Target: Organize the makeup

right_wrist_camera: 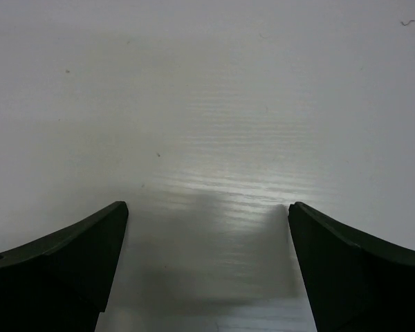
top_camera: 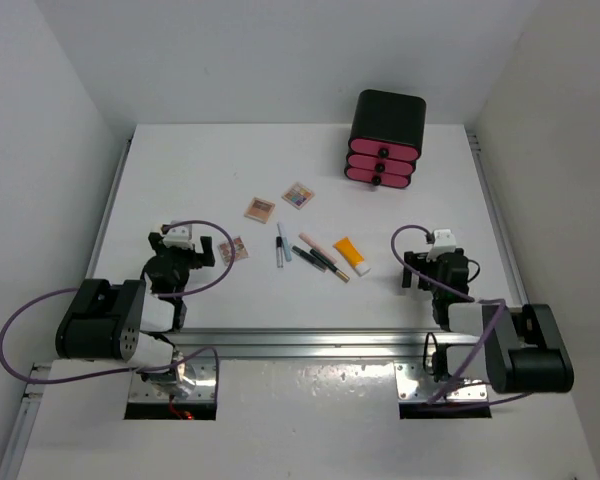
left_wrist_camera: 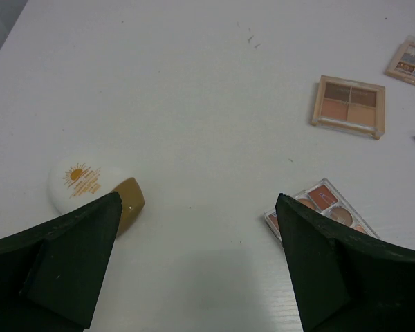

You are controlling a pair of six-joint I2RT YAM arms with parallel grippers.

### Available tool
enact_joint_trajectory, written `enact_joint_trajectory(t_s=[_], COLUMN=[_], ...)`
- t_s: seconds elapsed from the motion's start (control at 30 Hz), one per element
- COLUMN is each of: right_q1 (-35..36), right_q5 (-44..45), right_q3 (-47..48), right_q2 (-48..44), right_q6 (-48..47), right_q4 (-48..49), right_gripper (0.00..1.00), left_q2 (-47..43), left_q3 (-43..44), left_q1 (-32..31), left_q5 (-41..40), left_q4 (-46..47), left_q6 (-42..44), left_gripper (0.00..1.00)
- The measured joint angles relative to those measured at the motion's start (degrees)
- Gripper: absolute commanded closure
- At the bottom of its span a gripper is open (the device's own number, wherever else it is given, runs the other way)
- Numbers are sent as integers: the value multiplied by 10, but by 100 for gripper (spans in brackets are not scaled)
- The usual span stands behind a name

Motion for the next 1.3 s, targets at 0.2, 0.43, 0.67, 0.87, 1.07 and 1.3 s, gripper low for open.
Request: enact_joint_trajectory(t_s=[0.2, 0.43, 0.67, 0.87, 1.07, 1.3], right_q1=[22, 112, 99, 112, 150, 167], right_q5=[94, 306, 220, 162, 206, 229], right_q3=[181, 507, 734, 743, 769, 843], right_q2=[-80, -48, 41, 105, 235, 334], right_q6=[22, -70, -35, 130, 204, 225], right_q4=[-308, -533, -718, -698, -626, -566], right_gripper=[0, 0, 38, 30, 28, 37], left_q2=[-12, -122, -88, -45, -47, -57], left_q3=[13, 268, 458, 493, 477, 466], left_q1=[0, -18, -23, -25, -30, -30], left_q5=[17, 26, 7, 15, 2, -19], left_q4=[-44, -318, -460, -574, -621, -675], left_q6=[3, 59, 97, 63, 54, 54], left_gripper=[0, 0, 0, 0, 0, 0])
